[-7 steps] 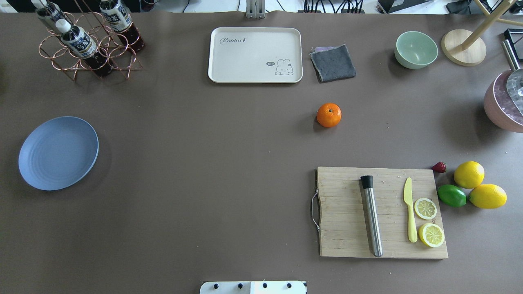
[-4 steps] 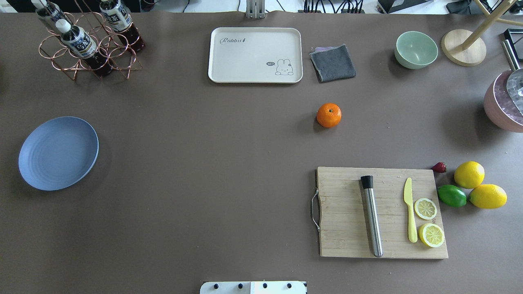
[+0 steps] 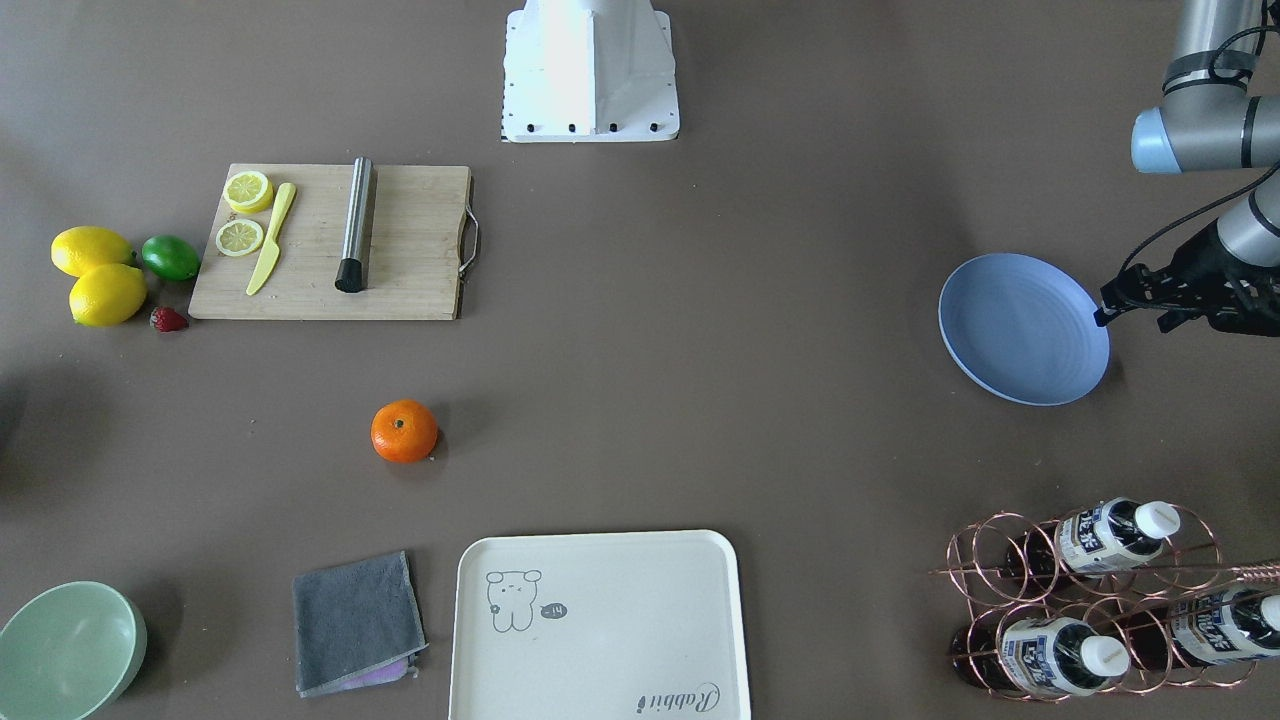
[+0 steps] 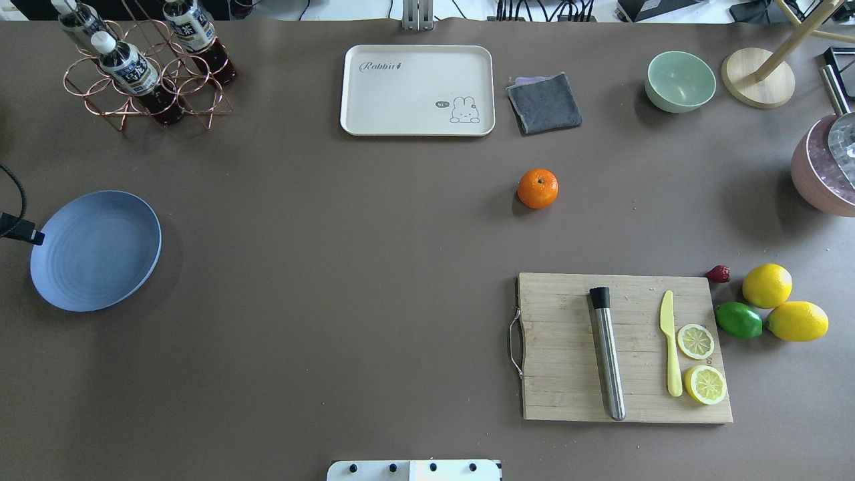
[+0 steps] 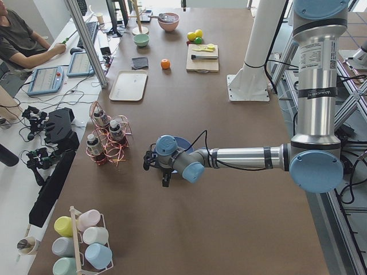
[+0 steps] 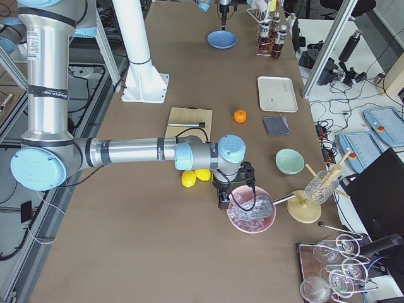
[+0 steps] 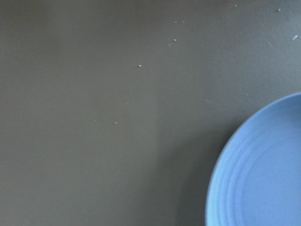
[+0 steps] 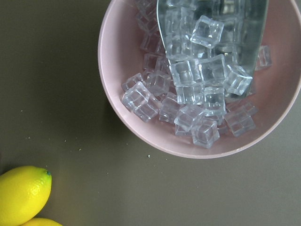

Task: Pick orange to plate
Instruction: 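Move the left gripper to the blue plate while the right gripper reaches toward the orange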

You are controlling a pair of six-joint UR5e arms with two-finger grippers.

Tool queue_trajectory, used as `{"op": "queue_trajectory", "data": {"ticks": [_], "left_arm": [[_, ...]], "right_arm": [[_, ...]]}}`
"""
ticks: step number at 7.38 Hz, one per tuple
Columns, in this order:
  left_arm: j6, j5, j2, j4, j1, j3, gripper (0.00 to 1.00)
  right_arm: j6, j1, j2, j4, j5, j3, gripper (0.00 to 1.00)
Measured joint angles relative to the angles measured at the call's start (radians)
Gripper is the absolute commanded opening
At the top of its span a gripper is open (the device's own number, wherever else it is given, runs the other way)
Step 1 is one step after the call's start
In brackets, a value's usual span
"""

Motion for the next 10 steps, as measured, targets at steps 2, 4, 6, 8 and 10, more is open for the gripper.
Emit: {"op": "queue_trajectory", "data": {"ticks": [2, 4, 6, 8, 10], "left_arm": [[-0.014, 0.008, -0.005, -0.021, 0.037, 0.014, 0.6], [-0.015, 0.008, -0.006, -0.023, 0.048, 0.015, 0.2], [-0.028, 0.008, -0.005, -0.024, 0.049, 0.011, 0.0], [-0.095, 0.003, -0.005, -0.059, 0.049, 0.004, 0.0], [-0.22, -0.002, -0.02, -0.078, 0.058, -0.042, 0.0]], "right_arm": [[0.0, -0.004, -0.001, 0.002, 0.002, 0.0, 1.0], [-0.002, -0.006, -0.001, 0.003, 0.002, 0.003, 1.0], [-0.002, -0.007, -0.001, 0.003, 0.002, 0.004, 1.0], [-0.005, -0.015, 0.003, 0.004, 0.017, 0.019, 1.0], [0.017, -0.072, 0.026, 0.004, 0.053, 0.053, 1.0]]}}
